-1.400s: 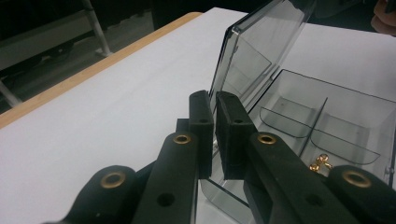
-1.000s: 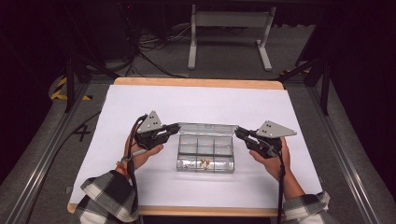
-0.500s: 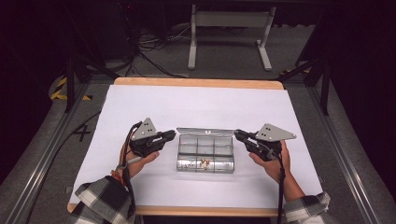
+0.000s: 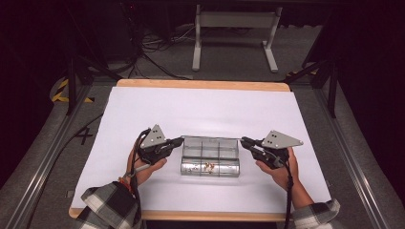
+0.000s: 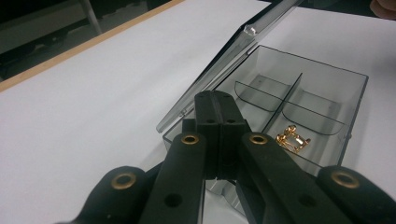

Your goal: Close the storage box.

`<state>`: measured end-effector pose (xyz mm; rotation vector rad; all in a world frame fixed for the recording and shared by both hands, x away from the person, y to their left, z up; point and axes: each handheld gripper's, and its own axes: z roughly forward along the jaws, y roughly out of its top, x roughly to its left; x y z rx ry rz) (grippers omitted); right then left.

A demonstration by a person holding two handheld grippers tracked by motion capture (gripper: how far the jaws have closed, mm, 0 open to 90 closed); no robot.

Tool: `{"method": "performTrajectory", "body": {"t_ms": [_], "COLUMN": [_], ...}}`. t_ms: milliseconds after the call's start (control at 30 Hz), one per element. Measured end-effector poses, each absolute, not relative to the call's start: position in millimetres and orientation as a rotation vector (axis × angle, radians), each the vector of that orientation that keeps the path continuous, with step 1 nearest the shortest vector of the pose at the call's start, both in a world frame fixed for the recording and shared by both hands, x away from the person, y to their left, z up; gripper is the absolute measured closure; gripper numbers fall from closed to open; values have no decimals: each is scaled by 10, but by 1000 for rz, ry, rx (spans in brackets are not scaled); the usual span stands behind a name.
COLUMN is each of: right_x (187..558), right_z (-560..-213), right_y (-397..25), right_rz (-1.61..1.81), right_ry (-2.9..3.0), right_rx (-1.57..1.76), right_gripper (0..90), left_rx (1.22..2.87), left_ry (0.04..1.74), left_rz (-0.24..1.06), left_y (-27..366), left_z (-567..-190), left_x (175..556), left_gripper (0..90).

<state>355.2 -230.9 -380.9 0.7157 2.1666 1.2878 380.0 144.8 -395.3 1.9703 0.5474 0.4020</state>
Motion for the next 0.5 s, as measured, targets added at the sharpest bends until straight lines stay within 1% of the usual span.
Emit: {"method": "performTrajectory", "body": {"t_ms": [100,167,267,500], "right_x": [3524,3516,3509,3479], "right_z": [-3809,-3808,-3832,-3846], "right_y": [-2354,-2384,-2436,-2331], "right_rz": [1300,1288,1315,1301], "right_ry": [2169,2170,2192,2238], "right_rx": [761,769,817,774], "right_gripper": [829,842,898,900], "left_rx": [1967,1973,1975,1989], "left_ry": [546,539,539,526], "left_rz": [389,392,394,392], "left_y": [1447,1456,1461,1461], "left_z": [-3955,-3953,-3952,-3937], "left_x": [3789,3789,3792,3788], "left_gripper": [900,900,900,900]}}
